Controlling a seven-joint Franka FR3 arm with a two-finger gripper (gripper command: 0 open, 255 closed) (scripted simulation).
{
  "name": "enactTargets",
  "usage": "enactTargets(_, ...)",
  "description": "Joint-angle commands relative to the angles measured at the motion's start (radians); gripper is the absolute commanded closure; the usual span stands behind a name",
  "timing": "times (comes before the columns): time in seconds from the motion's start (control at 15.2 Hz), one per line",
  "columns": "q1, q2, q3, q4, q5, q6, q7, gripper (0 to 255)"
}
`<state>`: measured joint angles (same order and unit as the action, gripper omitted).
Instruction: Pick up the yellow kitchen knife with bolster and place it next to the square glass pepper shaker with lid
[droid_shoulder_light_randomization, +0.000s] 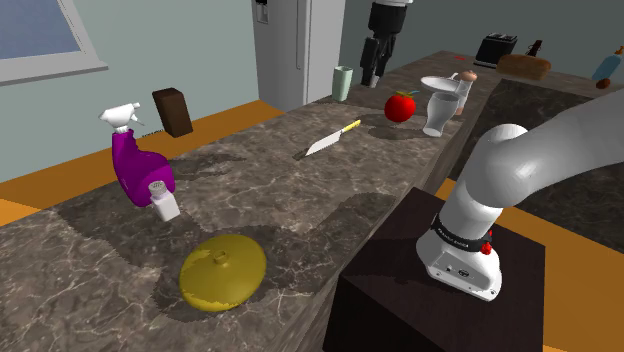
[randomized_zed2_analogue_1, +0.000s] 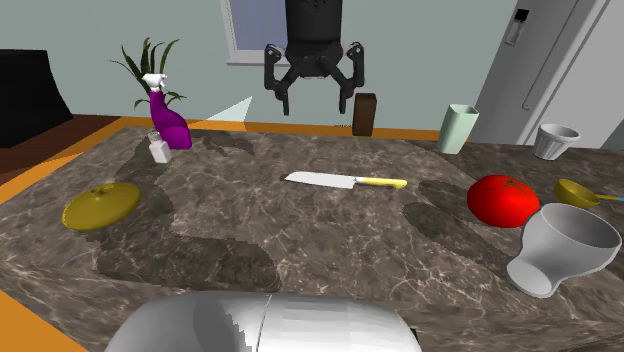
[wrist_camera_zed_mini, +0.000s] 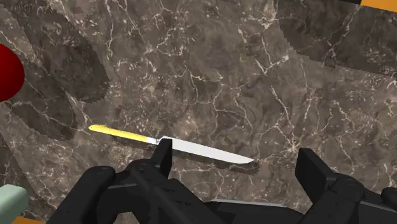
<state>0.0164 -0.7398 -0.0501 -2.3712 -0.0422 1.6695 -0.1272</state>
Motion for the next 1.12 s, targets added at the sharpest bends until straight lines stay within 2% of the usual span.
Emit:
enactTargets(0.0, 0.000, 0.000, 0.000, 0.000, 0.000, 0.000, 0.000, 0)
enactTargets(0.26, 0.057, 0.023, -0.123, -0.087, -0.060, 0.126, -0.304, 0)
enactTargets(0.59, 0.138, 0.121, -0.284, -0.134, -0.115, 0.290, -0.686, 0)
enactTargets(0.86, 0.223, 0.248, -0.414, -0.128, -0.122, 0.418, -0.999, 0)
enactTargets(1.06, 0.302, 0.364, -0.509, -0.103, -0.090, 0.506, -1.246, 0)
